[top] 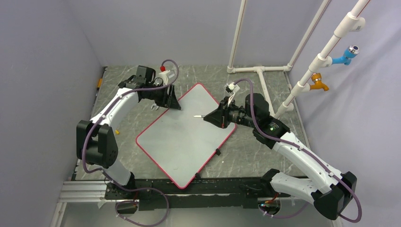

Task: Write a sentence on the whiteboard
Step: Adjust the whiteboard at the center of the board, then hold the whiteboard on the whiteboard stand.

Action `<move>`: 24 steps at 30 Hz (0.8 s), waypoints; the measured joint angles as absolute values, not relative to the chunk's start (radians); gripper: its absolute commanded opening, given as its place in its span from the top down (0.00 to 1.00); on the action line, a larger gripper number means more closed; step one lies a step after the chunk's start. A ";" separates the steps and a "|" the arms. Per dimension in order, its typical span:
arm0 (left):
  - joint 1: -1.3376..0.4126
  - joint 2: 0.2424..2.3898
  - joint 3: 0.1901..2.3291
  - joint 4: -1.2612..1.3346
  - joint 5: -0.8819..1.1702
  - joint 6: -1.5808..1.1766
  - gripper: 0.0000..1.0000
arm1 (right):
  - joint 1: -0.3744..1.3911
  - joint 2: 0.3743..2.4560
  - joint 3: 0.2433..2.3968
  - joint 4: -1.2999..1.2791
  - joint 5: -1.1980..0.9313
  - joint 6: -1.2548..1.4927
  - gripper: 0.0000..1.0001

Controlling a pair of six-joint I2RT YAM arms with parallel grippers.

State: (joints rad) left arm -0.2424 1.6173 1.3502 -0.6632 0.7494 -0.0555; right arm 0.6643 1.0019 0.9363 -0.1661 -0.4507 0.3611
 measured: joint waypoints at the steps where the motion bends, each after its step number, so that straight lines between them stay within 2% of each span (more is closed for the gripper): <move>1: -0.246 1.621 1.354 -0.664 0.741 -0.049 0.31 | 0.664 1.002 0.936 -0.172 -0.451 0.358 1.00; 4: -0.255 1.621 1.354 -0.680 0.696 -0.039 0.21 | 0.664 1.002 0.936 -0.181 -0.451 0.355 1.00; 7: -0.255 1.620 1.354 -0.696 0.644 -0.036 0.19 | 0.664 1.003 0.936 -0.182 -0.451 0.353 1.00; 16: -0.218 1.515 1.294 -0.732 0.507 -0.038 0.26 | 0.664 1.046 0.936 -0.190 -0.456 0.347 1.00; 24: -0.200 1.404 1.143 -0.746 0.538 -0.048 0.34 | 0.664 1.082 0.937 -0.192 -0.473 0.348 1.00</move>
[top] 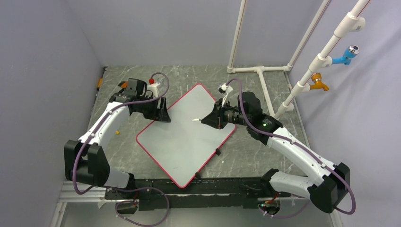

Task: Write a sentence on the whiteboard
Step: Hold the whiteboard on the whiteboard stand.

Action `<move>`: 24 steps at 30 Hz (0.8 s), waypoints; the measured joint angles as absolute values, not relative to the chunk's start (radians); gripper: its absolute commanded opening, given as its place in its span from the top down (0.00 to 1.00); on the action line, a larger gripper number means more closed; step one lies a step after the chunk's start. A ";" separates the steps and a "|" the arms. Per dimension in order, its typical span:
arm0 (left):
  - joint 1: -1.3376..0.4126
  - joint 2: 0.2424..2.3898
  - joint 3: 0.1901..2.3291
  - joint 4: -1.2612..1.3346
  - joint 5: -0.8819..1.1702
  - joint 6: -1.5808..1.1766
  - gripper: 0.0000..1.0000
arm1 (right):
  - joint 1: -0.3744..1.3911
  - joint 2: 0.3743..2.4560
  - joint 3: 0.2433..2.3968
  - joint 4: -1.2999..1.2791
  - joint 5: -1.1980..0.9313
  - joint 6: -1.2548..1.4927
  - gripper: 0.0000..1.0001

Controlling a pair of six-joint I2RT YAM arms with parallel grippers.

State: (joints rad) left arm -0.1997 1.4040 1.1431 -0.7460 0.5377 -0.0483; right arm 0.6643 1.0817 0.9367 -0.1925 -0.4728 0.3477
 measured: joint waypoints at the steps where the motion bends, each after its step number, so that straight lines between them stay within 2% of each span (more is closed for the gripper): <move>1: -0.199 1.401 1.131 -0.743 0.546 -0.049 0.36 | 0.665 1.087 0.937 -0.192 -0.476 0.348 1.00; 8: -0.198 1.382 1.096 -0.727 0.598 -0.075 0.63 | 0.676 1.116 0.953 -0.194 -0.481 0.352 1.00; 14: -0.194 1.367 1.085 -0.700 0.678 -0.099 0.81 | 0.694 1.140 0.966 -0.194 -0.480 0.352 1.00; 21: -0.193 1.328 1.079 -0.694 0.719 -0.097 1.00 | 0.701 1.155 0.970 -0.195 -0.480 0.350 1.00; 24: -0.195 1.316 1.073 -0.693 0.719 -0.093 1.00 | 0.702 1.157 0.971 -0.195 -0.481 0.347 1.00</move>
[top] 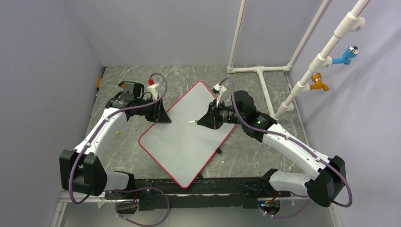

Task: Write a sentence on the whiteboard
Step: Hold the whiteboard on the whiteboard stand.

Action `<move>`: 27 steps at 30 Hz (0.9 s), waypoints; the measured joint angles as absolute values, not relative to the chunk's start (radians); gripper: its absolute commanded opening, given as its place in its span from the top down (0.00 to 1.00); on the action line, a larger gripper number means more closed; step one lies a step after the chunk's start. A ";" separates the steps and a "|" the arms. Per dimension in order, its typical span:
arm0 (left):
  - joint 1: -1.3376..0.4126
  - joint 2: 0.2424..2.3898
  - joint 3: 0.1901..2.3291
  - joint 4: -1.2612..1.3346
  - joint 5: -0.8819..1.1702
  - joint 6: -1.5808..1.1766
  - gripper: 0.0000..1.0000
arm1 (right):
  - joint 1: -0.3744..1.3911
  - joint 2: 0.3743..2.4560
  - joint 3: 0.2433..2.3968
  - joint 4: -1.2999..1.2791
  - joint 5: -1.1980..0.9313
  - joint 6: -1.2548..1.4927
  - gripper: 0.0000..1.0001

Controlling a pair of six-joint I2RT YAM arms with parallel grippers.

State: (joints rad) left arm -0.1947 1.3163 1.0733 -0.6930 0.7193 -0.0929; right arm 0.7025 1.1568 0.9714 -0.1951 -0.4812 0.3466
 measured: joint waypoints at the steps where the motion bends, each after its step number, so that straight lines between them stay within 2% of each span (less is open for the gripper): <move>1: -0.196 1.311 1.071 -0.693 0.719 -0.092 1.00 | 0.703 1.158 0.971 -0.196 -0.481 0.345 1.00; 10: -0.213 1.278 1.070 -0.694 0.690 -0.087 1.00 | 0.784 1.157 0.975 -0.254 -0.350 0.295 1.00; 27: -0.252 1.151 1.007 -0.646 0.603 -0.125 1.00 | 1.177 1.223 1.089 -0.303 0.100 0.196 1.00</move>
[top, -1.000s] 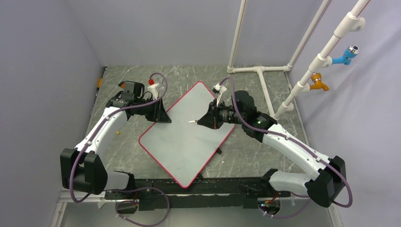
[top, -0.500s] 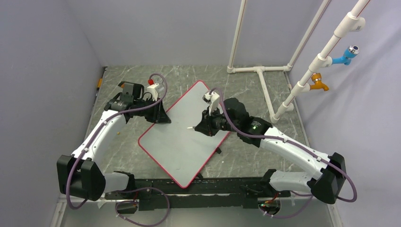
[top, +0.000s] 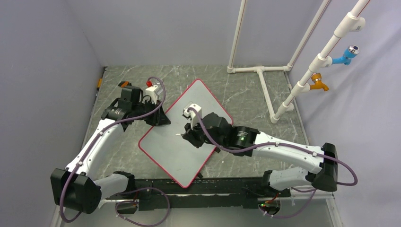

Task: Write a sentence on the whiteboard
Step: Hold the whiteboard on the whiteboard stand, then write a sentence on the whiteboard.

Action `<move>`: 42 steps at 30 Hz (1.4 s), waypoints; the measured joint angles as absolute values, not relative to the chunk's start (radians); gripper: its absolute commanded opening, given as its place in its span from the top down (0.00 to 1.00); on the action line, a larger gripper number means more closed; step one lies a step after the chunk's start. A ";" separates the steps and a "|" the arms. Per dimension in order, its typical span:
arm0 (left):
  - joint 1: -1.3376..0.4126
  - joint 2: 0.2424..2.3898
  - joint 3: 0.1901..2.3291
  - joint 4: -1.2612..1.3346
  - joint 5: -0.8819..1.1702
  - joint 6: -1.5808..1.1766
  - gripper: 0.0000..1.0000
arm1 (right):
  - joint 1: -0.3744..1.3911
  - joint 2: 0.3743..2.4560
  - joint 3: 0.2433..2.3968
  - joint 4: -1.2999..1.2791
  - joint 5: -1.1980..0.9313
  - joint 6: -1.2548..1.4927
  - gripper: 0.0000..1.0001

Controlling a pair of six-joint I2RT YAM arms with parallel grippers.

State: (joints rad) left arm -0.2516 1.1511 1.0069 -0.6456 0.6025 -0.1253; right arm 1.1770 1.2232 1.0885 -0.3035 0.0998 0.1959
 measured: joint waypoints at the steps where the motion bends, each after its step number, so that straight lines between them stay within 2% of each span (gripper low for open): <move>1: -0.254 1.148 1.005 -0.642 0.599 -0.126 1.00 | 1.192 1.238 1.097 -0.304 0.117 0.192 1.00; 19: -0.276 1.127 0.999 -0.629 0.562 -0.141 1.00 | 1.375 1.430 1.258 -0.294 0.227 0.155 1.00; 42: -0.285 1.121 0.995 -0.624 0.545 -0.144 1.00 | 1.403 1.551 1.312 -0.252 0.263 0.136 1.00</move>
